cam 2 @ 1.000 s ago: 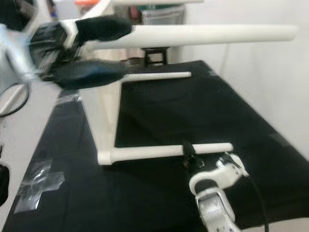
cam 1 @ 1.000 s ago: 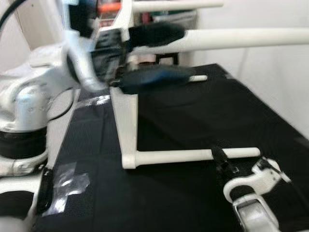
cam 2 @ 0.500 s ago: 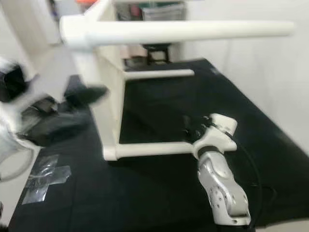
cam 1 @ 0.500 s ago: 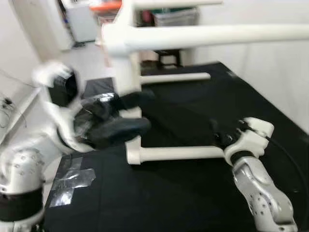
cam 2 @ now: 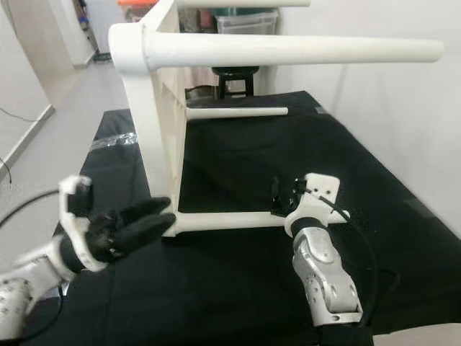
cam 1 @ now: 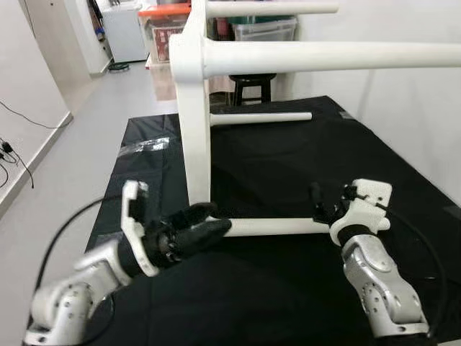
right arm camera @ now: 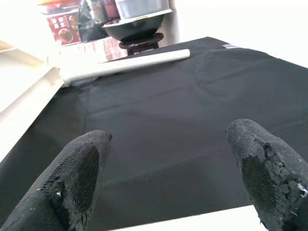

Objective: Building children table

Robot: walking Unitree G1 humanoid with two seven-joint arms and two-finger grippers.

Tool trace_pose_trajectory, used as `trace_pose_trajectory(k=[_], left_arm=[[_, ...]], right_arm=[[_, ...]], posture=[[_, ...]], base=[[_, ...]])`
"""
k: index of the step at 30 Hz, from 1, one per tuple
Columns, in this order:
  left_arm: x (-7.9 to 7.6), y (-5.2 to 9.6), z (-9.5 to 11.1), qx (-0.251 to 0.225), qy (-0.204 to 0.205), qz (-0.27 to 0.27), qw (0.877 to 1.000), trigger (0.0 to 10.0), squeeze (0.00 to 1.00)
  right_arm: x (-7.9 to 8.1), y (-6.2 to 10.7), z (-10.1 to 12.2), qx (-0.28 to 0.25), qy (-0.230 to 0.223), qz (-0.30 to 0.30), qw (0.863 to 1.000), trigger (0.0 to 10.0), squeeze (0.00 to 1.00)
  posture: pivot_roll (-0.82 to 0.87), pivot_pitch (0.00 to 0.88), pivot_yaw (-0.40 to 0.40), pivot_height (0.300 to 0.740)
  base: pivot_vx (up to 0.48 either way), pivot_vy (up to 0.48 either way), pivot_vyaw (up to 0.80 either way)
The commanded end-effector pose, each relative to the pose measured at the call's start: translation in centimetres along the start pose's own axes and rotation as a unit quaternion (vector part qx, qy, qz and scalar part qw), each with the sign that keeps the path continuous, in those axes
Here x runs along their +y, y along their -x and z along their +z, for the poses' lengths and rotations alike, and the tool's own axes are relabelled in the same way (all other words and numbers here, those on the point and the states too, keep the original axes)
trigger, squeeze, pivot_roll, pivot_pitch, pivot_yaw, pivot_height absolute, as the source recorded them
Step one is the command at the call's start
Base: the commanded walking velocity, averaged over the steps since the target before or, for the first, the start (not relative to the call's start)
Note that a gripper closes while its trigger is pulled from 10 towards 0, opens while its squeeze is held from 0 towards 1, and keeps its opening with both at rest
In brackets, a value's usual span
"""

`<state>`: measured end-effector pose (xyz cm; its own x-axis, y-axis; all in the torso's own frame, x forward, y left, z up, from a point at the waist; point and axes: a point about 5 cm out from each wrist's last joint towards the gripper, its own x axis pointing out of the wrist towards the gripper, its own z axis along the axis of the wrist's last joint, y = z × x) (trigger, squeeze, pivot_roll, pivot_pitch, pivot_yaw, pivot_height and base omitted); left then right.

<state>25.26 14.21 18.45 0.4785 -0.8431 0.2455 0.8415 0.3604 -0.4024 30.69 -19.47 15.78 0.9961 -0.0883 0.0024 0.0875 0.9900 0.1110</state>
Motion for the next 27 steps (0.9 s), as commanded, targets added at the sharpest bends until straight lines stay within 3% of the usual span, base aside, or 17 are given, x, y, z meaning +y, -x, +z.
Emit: trace_pose_trajectory(k=[1, 3, 7, 22, 27], left_arm=[[0.3, 0.0, -0.7, 0.004, -0.007, 0.027, 1.0, 10.0, 0.0], [1.1, -0.3, -2.3, 0.023, -0.032, 0.083, 0.996, 10.0, 0.0], [1.5, -0.7, -3.5, 0.027, -0.077, 0.134, 0.988, 10.0, 0.0], [1.3, -0.7, -4.7, 0.005, -0.091, 0.177, 0.98, 10.0, 0.0], [2.1, -0.2, -5.6, 0.013, -0.116, 0.225, 0.967, 10.0, 0.0]], right_arm=[[0.5, -0.3, -0.2, -0.003, 0.001, 0.01, 1.0, 10.0, 0.0], [0.9, -0.4, -0.7, 0.0, 0.011, 0.022, 1.0, 10.0, 0.0], [1.5, -0.5, -1.1, 0.003, 0.02, 0.041, 0.999, 10.0, 0.0], [3.8, -0.8, -2.3, 0.005, 0.041, 0.096, 0.995, 10.0, 0.0], [4.5, -0.6, -3.0, 0.009, 0.056, 0.116, 0.992, 10.0, 0.0]], posture=[[-0.1, 0.0, 0.007, 0.74], [-0.1, 0.0, 0.003, 0.74], [-0.1, 0.0, 0.001, 0.74], [-0.09, 0.0, -0.015, 0.74], [-0.08, 0.0, -0.02, 0.74]], base=[[0.0, 0.0, 0.0], [0.0, 0.0, 0.0], [0.0, 0.0, 0.0], [0.0, -0.432, 0.0], [0.0, 0.0, 0.0]])
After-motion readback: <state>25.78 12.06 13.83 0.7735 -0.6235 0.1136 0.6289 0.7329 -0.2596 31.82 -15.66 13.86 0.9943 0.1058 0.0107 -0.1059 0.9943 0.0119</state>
